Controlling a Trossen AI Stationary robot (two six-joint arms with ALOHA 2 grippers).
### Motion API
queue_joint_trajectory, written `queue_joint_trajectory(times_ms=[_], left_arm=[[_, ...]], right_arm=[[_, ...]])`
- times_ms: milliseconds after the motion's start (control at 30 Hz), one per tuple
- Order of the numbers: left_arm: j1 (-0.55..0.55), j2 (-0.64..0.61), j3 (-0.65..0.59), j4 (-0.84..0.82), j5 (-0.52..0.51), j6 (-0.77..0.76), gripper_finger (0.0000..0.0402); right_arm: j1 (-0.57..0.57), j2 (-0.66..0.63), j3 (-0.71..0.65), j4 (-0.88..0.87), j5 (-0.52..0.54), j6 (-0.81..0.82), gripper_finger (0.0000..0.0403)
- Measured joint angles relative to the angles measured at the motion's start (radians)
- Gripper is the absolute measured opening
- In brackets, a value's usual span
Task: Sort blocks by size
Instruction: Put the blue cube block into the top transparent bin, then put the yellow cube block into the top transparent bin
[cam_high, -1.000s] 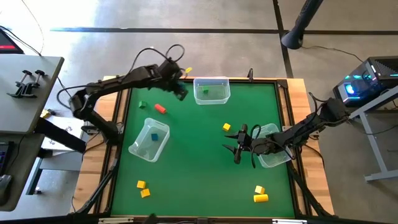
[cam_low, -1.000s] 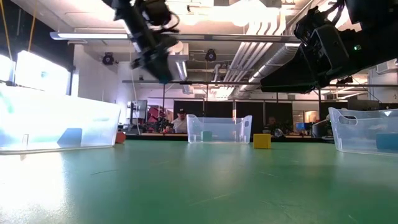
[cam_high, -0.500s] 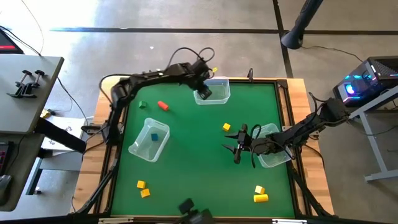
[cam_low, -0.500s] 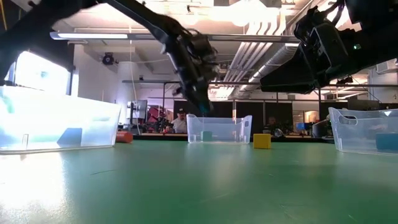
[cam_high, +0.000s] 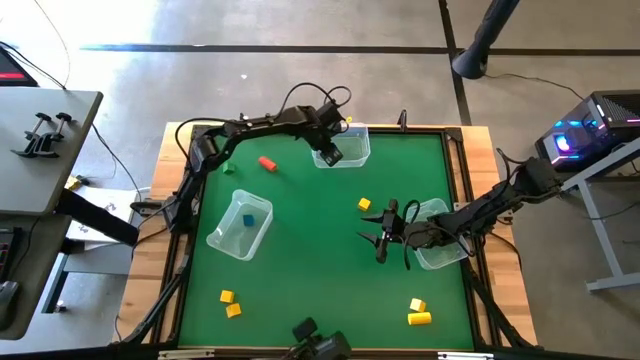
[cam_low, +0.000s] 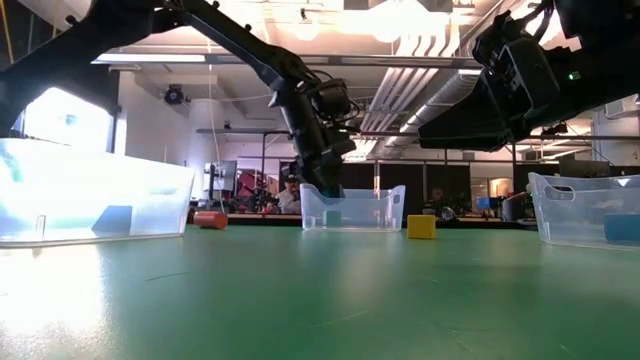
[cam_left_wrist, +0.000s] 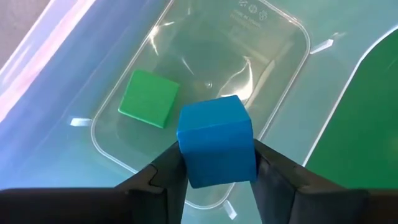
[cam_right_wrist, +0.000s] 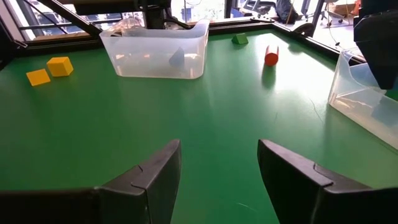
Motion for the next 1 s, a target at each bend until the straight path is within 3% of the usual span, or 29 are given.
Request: queue_joint_trajectory(times_ms=[367,533,767,1000], left_arm=[[-0.001,0.000,0.000,-0.004,0.000,0.007,0.0198],[-0.005,0.000,0.000,-0.041,-0.007,0.027,0.0197],[-0.076,-0.012,-0.001,-0.055,-0.108,0.078,0.0185],[-0.181,-0.145,-0.067,0.075,-0.192,0.127,0.0174]], right_arm=[[0.000,0.000,0.000,0.000,0.000,0.000,0.0209],[0.000,0.000,0.000,-0.009,0.000,0.025,0.0209],[0.001,0.000,0.000,-0.057,0.000,0.075,0.0209],[0.001,0.000,0.000,-0.061,0.000,0.078,0.0209]])
